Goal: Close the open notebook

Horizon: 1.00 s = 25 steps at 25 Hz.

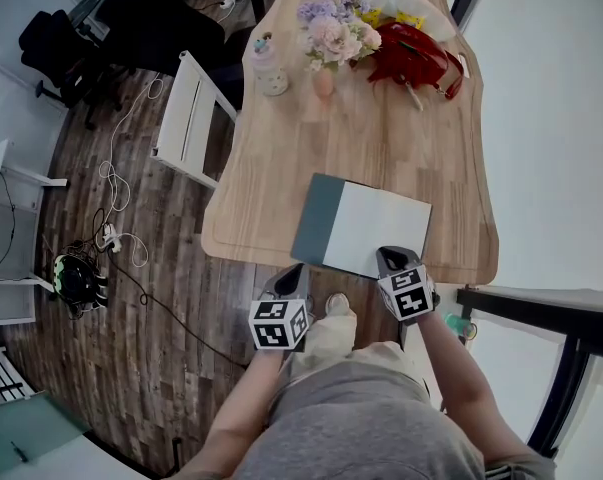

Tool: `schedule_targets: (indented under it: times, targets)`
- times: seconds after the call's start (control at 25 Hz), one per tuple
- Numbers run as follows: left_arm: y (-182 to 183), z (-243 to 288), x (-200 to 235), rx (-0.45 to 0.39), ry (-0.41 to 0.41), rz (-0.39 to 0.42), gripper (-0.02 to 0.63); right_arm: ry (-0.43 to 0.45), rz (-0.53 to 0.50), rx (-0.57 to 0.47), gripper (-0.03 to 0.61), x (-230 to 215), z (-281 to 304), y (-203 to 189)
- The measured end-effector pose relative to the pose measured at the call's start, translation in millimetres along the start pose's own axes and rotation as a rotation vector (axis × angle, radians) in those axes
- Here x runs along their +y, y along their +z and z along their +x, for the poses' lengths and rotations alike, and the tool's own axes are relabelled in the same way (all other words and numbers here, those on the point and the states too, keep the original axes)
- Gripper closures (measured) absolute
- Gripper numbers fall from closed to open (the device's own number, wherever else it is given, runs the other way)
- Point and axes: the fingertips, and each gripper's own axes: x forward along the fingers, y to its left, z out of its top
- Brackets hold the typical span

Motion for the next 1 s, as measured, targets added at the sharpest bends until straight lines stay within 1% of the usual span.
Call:
schedule_targets:
  times: [0.2, 0.44, 0.56, 0.76, 1.0]
  targets:
    - [-7.0, -1.8, 2.7, 0.014, -0.004, -0.032, 0.598, 0.041, 0.012, 0.022, 0.575, 1.0, -1.3, -3.6]
    - [-15.5, -7.3, 11.0, 0.026, 0.015, -0.04, 0.568, 0.076, -0.025, 0.028, 0.575, 10.0, -10.2, -14.1]
    - [-23.5, -9.2, 13.9, 0.043, 0.021, -0.045, 0.536, 0.09, -0.032, 0.031, 0.575, 12.2, -14.1, -18.2]
    - [-35.6, -9.4, 19.3, 0.067, 0.029, -0.057, 0.505, 0.108, -0.041, 0.033, 0.575, 16.0, -18.6, -23.6]
    - [-53.6, -3.1, 21.4, 0.11, 0.016, -0.113, 0.436, 0.129, -0.041, 0.034, 0.575, 19.9, -24.7, -30.9]
